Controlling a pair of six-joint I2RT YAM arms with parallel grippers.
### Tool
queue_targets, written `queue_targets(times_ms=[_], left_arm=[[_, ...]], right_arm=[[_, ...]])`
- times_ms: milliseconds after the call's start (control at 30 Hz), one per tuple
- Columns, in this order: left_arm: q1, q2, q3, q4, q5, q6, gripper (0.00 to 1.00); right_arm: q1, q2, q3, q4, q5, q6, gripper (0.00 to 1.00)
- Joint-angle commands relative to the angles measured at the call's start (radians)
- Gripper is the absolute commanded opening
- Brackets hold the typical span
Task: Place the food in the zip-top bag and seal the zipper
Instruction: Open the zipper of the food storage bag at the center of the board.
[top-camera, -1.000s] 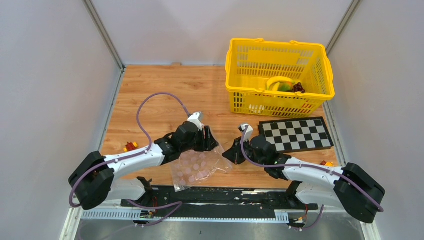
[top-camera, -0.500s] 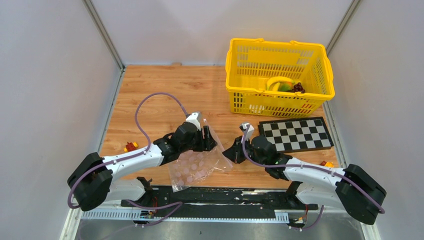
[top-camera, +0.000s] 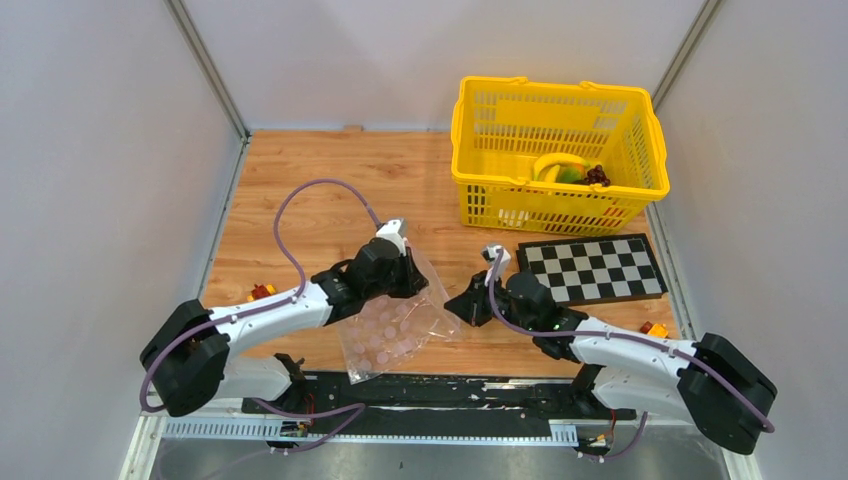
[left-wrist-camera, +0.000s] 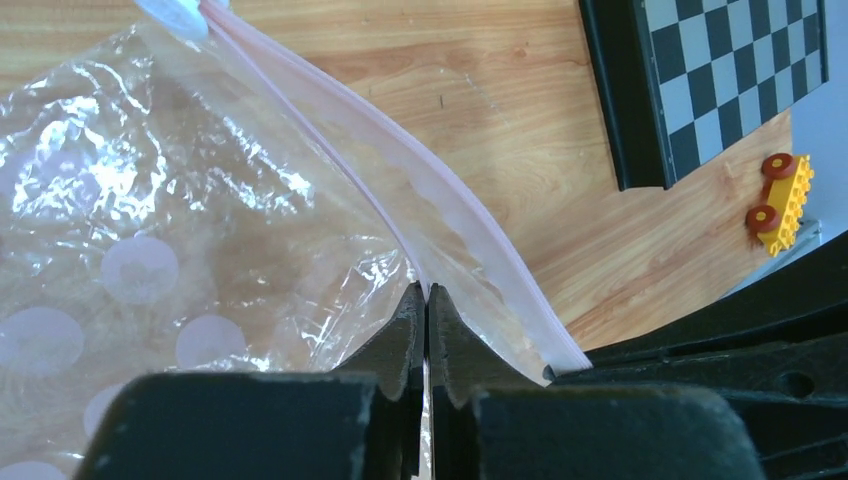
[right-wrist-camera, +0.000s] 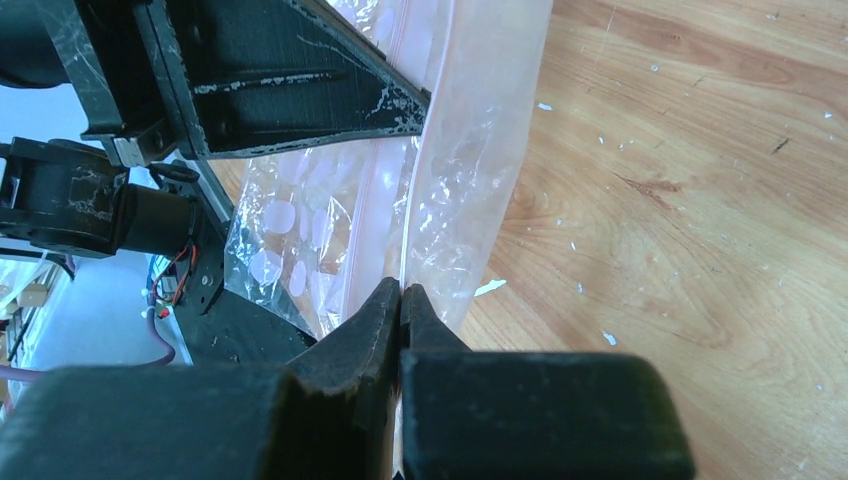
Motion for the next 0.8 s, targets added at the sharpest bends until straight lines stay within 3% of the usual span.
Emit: queue_targets(times_ms=[0,200,367,500,633,767], left_arm=[[-0.003,-0.005,0.109,-0.063,-0.018,0.074,0.00],[-0.003,-0.037,0.387,-0.430,-0.099,0.215,0.00],[-0.003,-0.029,0.574,-0.705,-0.198,0.313,0.00],[-0.004,0.003,0.621,-0.860,-0.235,0.342,0.00],[-0.004,-0.017,0.579,-0.871,-0.273,0.321,0.00],[-0.004,-0.079,0.531,-0.757,-0.162,0.299,0.00]], right_arm=[[0.006,-0.036,0.007,0.043,0.006,-0.007,0.00],[0.007,-0.071,0.072,-0.144,0.173,0.082,0.00],[0.010,-0.079,0.101,-0.153,0.206,0.128,0.00],[0.022,-0.090,0.110,-0.109,0.211,0.135,0.00],[0.023,-0.089,0.119,-0.108,0.214,0.133,0.00],[0.023,-0.072,0.151,-0.142,0.178,0.120,0.01]])
